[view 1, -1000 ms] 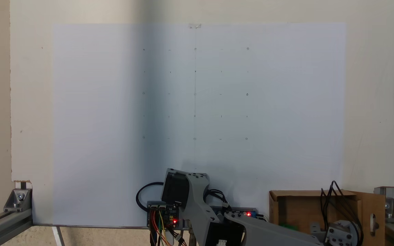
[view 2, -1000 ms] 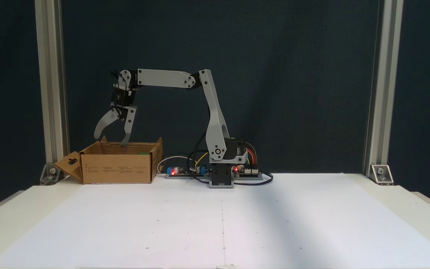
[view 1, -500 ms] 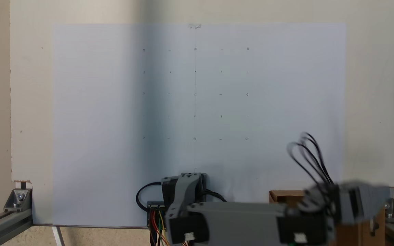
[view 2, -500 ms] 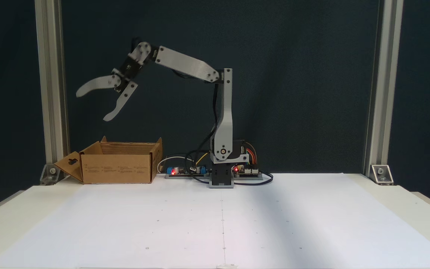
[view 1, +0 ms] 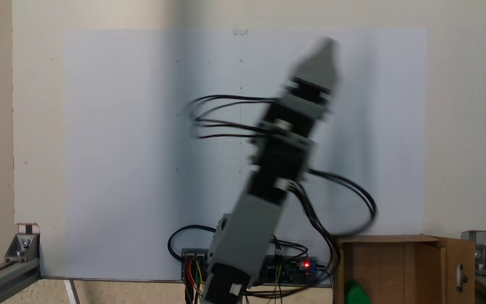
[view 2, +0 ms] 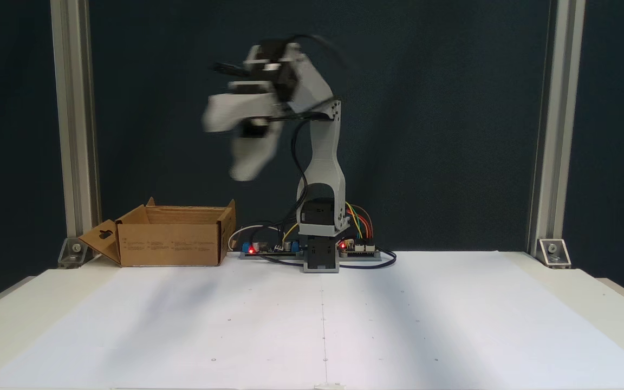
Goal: Grasp a green dice and put it in the bin.
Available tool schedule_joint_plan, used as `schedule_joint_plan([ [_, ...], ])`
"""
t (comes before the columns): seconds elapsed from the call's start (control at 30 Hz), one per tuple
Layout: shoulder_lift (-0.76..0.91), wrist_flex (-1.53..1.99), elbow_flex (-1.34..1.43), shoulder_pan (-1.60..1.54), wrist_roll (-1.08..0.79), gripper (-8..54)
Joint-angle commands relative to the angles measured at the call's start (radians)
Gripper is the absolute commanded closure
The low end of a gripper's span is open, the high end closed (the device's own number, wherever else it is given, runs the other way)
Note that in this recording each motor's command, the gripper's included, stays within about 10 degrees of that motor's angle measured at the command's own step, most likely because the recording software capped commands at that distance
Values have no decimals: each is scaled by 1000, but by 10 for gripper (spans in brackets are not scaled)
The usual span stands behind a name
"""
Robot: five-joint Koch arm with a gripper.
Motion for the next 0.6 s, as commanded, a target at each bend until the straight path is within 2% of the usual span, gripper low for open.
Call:
schedule_joint_plan([
  [0.0,38,-43,-58,-118,54,12],
  [0.17,63,-86,-6,-318,57,13],
  [0.3,179,-247,218,-321,57,17],
  [0.57,242,-518,373,-311,52,17],
])
